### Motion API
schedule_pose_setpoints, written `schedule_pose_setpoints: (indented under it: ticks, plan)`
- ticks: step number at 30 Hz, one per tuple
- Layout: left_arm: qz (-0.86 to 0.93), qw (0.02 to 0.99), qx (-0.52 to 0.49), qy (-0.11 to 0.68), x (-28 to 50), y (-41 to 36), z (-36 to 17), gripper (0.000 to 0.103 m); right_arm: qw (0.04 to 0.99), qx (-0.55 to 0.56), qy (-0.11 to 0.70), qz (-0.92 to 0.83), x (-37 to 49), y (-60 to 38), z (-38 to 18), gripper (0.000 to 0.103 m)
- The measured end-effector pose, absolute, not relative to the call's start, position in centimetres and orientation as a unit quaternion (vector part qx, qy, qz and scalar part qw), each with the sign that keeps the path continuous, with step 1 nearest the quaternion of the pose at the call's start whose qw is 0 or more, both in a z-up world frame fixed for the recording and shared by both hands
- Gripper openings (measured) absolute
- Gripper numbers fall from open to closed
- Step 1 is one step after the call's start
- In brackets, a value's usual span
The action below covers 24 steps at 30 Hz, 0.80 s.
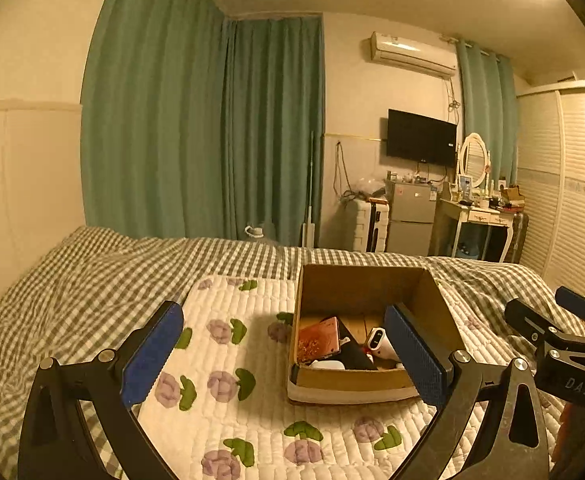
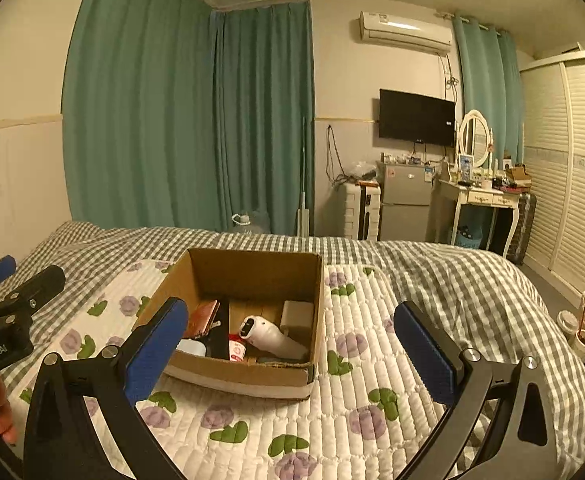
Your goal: Organize rigid objects
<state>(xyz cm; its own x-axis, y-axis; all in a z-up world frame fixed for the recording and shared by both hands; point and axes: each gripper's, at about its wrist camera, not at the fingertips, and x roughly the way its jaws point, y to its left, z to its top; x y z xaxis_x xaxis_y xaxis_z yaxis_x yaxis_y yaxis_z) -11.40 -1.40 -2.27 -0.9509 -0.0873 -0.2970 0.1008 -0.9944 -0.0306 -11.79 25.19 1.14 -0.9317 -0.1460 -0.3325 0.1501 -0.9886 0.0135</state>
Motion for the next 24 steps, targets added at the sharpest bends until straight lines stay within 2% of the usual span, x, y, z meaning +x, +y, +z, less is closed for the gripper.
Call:
schedule_pose_setpoints:
  ticks: [24]
  plan:
    - [-0.985, 0.054, 0.161, 0.006, -11.75, -0.98, -2.91, 0.103, 0.078, 0.178, 0.007, -0.981, -11.88, 24.69, 0.58, 0.103]
